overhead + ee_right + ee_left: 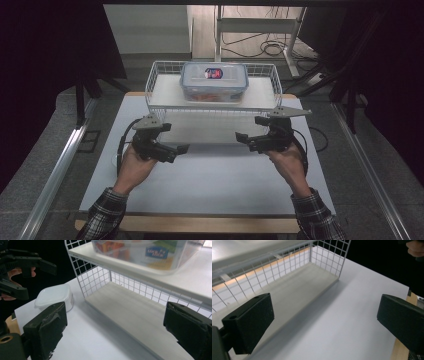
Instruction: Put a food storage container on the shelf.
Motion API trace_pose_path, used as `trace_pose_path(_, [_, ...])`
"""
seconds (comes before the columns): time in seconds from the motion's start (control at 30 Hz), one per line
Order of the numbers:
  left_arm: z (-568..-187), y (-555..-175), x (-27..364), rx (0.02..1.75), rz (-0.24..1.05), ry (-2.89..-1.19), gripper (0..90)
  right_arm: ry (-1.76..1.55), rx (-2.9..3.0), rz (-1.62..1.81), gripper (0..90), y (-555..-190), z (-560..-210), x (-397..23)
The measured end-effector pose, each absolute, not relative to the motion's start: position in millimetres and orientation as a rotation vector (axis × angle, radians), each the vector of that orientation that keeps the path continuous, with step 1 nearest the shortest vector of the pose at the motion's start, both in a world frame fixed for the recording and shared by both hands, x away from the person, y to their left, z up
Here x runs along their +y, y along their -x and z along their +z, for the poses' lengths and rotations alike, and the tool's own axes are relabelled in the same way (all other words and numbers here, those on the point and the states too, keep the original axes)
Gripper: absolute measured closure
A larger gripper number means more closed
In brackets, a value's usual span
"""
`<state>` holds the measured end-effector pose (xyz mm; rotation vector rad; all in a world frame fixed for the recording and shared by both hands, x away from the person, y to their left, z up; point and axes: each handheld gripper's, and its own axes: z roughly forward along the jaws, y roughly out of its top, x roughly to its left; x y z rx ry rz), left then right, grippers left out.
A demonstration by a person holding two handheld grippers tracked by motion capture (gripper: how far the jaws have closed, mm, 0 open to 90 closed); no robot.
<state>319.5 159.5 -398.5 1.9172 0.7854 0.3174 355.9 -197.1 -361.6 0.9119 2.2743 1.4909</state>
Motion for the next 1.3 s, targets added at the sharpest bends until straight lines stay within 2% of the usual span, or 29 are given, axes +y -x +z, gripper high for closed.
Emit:
trace_pose_path(0.67, [-441,-290,149,0.784,0.344,-1.934,0.1,-0.942,2.268,1.505,2.1,-320,-402,-211])
trace_pose_path(1.0, [-458,-271,151,0.787,0.419,-1.94,1.5,-0.983,2.29,1.459,1.0,-306,-424,-219])
trace_pose_path(1.3, [-486,-262,155,0.833,0.366,-1.939,1.8,-1.0,2.293,1.413,0.3,-296,-444,-221])
